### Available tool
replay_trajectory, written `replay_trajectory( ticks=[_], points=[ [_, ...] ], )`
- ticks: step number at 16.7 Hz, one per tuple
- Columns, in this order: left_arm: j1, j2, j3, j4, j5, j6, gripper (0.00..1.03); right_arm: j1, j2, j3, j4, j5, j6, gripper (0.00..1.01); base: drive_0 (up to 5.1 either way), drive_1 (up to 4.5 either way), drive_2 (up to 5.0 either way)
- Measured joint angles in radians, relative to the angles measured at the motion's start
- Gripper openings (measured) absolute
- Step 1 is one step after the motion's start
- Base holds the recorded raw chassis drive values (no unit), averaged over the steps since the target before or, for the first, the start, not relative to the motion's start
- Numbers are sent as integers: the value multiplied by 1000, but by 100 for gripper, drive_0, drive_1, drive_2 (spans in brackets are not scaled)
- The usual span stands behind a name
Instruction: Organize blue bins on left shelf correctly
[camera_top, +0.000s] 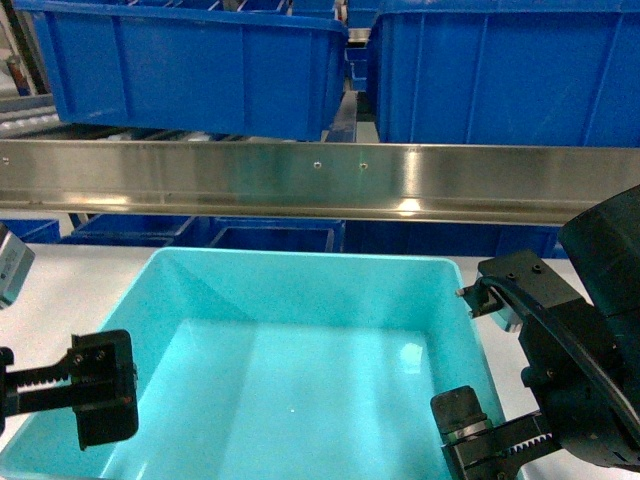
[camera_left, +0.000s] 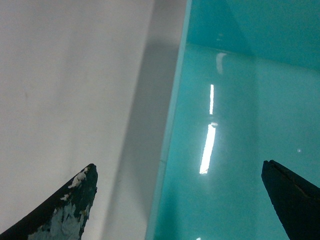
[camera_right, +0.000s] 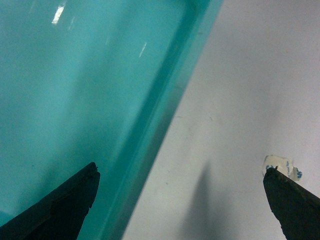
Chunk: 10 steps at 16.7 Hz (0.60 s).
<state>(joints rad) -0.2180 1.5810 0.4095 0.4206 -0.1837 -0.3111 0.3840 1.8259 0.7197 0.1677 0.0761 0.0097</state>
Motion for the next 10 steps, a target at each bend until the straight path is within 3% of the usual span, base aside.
replay_trajectory(
  ticks=[3, 7, 10],
  points=[
    [3, 85, -1, 25, -15, -6, 98, -4, 0, -7, 6, -10, 20, 98, 0, 0, 0],
    [13, 121, 4, 45, -14, -7, 98, 9, 1, -7, 6, -11, 21, 98, 0, 0, 0],
    [50, 159, 15, 56, -4, -10, 98, 9, 13, -6, 5, -8, 21, 98, 0, 0, 0]
  ],
)
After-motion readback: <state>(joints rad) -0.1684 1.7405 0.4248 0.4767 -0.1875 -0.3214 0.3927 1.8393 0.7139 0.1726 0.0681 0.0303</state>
